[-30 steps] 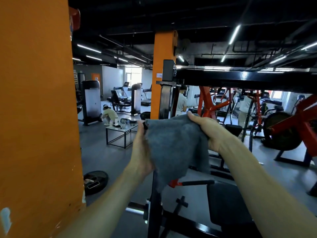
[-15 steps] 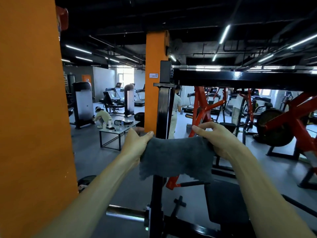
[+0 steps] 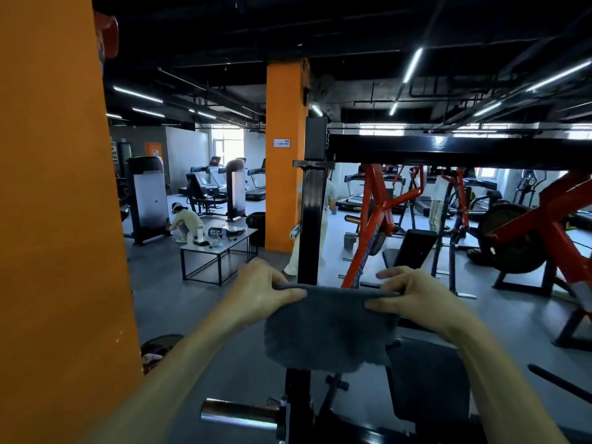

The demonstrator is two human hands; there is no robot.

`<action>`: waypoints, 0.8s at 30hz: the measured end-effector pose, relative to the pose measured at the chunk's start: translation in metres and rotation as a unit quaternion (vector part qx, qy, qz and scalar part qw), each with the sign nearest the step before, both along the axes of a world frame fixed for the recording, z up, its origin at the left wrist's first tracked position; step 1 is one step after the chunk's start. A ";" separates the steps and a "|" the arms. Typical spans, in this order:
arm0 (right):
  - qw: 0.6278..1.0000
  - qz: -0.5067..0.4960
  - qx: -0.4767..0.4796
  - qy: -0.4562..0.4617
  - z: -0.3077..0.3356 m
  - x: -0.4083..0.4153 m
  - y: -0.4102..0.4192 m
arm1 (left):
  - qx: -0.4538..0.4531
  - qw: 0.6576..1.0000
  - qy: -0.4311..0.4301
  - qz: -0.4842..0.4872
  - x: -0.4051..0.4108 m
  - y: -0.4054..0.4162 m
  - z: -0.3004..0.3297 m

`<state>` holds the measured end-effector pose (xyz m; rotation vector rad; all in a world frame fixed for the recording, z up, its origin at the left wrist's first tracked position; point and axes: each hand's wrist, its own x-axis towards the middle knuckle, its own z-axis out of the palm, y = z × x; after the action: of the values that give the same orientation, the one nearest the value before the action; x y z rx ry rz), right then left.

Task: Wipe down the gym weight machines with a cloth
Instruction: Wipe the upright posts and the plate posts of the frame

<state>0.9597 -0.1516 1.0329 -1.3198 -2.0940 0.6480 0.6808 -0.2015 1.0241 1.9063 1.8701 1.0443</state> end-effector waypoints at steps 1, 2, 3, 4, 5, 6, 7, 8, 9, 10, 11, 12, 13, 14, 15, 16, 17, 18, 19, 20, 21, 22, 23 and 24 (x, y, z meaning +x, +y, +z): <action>0.999 0.005 -0.035 0.026 0.002 -0.002 -0.001 | -0.006 1.000 -0.001 0.000 0.001 0.000 0.003; 0.997 -0.001 -0.058 0.053 0.003 -0.006 -0.001 | -0.011 1.000 -0.006 0.002 0.002 0.001 0.006; 0.995 -0.019 -0.064 0.075 0.004 -0.011 -0.002 | -0.016 1.000 -0.013 0.000 0.004 0.001 0.010; 0.993 -0.043 -0.058 0.092 0.005 -0.018 -0.002 | -0.019 0.999 -0.028 -0.003 0.009 0.002 0.014; 0.990 -0.065 -0.052 0.111 0.006 -0.025 -0.004 | -0.021 0.998 -0.053 -0.003 0.015 0.001 0.019; 0.986 -0.077 -0.050 0.140 0.007 -0.033 -0.008 | -0.028 0.996 -0.084 0.000 0.023 0.000 0.024; 0.979 -0.077 -0.055 0.178 0.008 -0.043 -0.011 | -0.040 0.993 -0.114 0.003 0.032 0.000 0.030; 0.967 -0.059 -0.081 0.232 0.008 -0.051 -0.016 | -0.057 0.987 -0.149 -0.002 0.041 -0.001 0.033; 0.947 -0.023 -0.122 0.296 0.010 -0.057 -0.019 | -0.070 0.980 -0.188 -0.013 0.050 0.000 0.038; 0.921 0.013 -0.161 0.353 0.011 -0.061 -0.023 | -0.078 0.970 -0.227 -0.029 0.060 -0.001 0.043; 0.898 0.050 -0.184 0.398 0.013 -0.063 -0.026 | -0.080 0.962 -0.258 -0.047 0.068 -0.001 0.051; 0.879 0.078 -0.192 0.429 0.013 -0.063 -0.025 | -0.082 0.952 -0.285 -0.071 0.074 -0.002 0.057; 0.862 0.098 -0.193 0.458 0.013 -0.060 -0.022 | -0.085 0.943 -0.307 -0.093 0.080 -0.003 0.064; 0.844 0.111 -0.197 0.485 0.013 -0.055 -0.018 | -0.087 0.941 -0.310 -0.107 0.085 -0.006 0.071; 0.823 0.119 -0.206 0.515 0.013 -0.050 -0.011 | -0.076 0.951 -0.281 -0.105 0.090 -0.007 0.078; 0.801 0.121 -0.223 0.542 0.013 -0.046 -0.007 | -0.045 0.972 -0.215 -0.087 0.091 -0.007 0.082; 0.785 0.113 -0.241 0.560 0.014 -0.042 0.001 | 0.015 0.991 -0.120 -0.050 0.091 -0.005 0.087; 0.772 0.102 -0.260 0.571 0.018 -0.038 0.007 | 0.099 0.995 -0.006 0.002 0.088 0.000 0.093; 0.766 0.085 -0.267 0.579 0.020 -0.036 0.012 | 0.181 0.977 0.104 0.049 0.083 0.004 0.098; 0.761 0.077 -0.263 0.589 0.026 -0.033 0.020 | 0.246 0.944 0.200 0.094 0.083 0.010 0.106; 0.756 0.066 -0.239 0.606 0.031 -0.036 0.027 | 0.282 0.912 0.270 0.124 0.077 0.014 0.112; 0.757 0.061 -0.201 0.618 0.041 -0.038 0.035 | 0.281 0.892 0.322 0.149 0.074 0.021 0.121; 0.765 0.058 -0.146 0.625 0.053 -0.040 0.042 | 0.261 0.880 0.362 0.163 0.073 0.028 0.130; 0.783 0.059 -0.075 0.614 0.066 -0.043 0.050 | 0.230 0.873 0.395 0.172 0.073 0.037 0.141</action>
<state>0.9167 -0.1014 1.0989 -0.4835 -1.0162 1.2903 0.7535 -0.1646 1.1648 2.6244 2.6666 0.9336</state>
